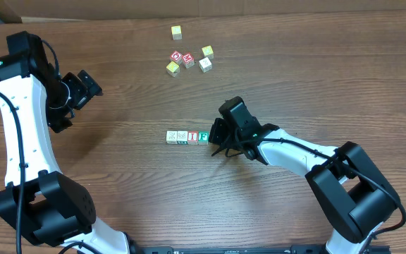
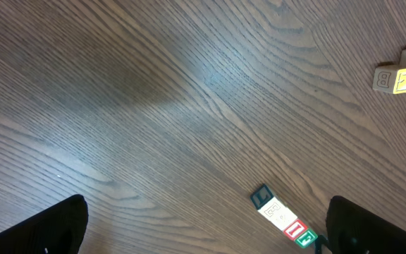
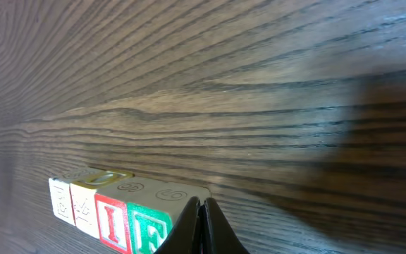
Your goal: Flip 5 blocks
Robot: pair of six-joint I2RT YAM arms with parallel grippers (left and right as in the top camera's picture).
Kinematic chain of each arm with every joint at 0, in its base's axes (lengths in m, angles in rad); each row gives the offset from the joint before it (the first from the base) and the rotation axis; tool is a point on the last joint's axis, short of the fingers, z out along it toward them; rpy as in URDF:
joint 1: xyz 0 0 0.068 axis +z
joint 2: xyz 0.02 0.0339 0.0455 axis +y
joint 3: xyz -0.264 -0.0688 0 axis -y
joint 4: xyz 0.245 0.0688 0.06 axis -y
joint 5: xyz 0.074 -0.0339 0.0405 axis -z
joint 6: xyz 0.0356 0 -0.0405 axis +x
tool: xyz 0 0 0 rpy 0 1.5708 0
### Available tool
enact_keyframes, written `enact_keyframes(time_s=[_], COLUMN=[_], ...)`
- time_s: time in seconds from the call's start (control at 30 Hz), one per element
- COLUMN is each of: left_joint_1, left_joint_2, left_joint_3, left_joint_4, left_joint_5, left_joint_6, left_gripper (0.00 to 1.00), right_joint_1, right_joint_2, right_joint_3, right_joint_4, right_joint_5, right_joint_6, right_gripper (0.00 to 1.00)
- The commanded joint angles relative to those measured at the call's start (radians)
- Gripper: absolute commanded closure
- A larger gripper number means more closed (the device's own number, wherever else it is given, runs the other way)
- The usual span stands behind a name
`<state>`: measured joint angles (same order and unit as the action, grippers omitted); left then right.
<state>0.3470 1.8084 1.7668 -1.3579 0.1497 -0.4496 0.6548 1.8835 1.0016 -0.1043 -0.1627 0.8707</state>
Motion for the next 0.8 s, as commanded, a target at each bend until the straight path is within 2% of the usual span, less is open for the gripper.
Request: enact_keyframes(time_s=[0.0, 0.53, 0.63, 0.77], left_joint_1=[-0.001, -0.001, -0.001, -0.001], left_joint_2=[-0.013, -0.013, -0.013, -0.013], left_joint_3=[0.018, 0.018, 0.018, 0.018], left_joint_4=[0.003, 0.003, 0.003, 0.003], left_joint_5=[-0.003, -0.003, -0.003, -0.003], left_joint_6=[0.000, 0.000, 0.000, 0.000], left_gripper=[0.00, 0.00, 0.00, 0.00], right_joint_1=[0.020, -0.009, -0.048, -0.105], right_joint_2=[0.008, 0.003, -0.012, -0.008], right_joint_3=[0.000, 0.026, 0.145, 0.438], right_joint_4=[0.021, -0.010, -0.144, -0.480], right_joint_5=[0.013, 0.052, 0.047, 0.084], right_joint_6=[-0.003, -0.042, -0.161, -0.336], right_gripper=[0.96, 0.95, 0.95, 0.84])
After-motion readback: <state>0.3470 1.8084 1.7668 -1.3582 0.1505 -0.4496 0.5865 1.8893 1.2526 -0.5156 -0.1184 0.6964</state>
